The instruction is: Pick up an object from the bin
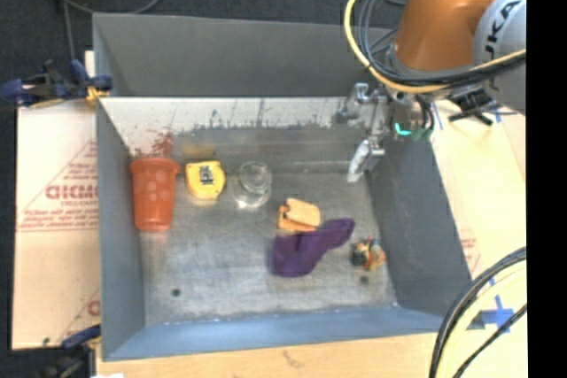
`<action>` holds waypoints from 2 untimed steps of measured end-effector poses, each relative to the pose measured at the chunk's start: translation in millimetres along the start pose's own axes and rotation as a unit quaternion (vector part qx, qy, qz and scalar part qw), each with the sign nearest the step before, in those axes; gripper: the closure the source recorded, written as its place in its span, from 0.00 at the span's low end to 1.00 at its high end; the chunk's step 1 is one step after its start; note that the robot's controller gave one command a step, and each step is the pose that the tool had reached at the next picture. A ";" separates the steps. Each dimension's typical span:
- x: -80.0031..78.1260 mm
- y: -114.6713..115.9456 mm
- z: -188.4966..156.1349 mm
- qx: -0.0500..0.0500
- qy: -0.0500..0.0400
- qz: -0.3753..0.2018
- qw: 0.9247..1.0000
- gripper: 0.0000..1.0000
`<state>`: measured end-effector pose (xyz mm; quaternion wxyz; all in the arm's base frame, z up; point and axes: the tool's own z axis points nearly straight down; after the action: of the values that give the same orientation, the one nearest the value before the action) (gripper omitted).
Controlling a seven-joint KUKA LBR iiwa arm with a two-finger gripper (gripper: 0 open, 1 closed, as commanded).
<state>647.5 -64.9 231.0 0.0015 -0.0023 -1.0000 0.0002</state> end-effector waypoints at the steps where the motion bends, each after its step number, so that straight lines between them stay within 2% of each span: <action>1: -1.3 0.0 -5.4 0.001 -0.004 0.000 1.000 0.00; 2: -1.3 0.0 -5.5 0.001 -0.004 -0.001 1.000 0.00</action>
Offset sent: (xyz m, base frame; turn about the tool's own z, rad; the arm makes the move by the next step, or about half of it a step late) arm -0.0660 -0.0572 -0.0109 0.0130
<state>648.8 -65.0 236.5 -0.0028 -0.0015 -1.0000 0.0010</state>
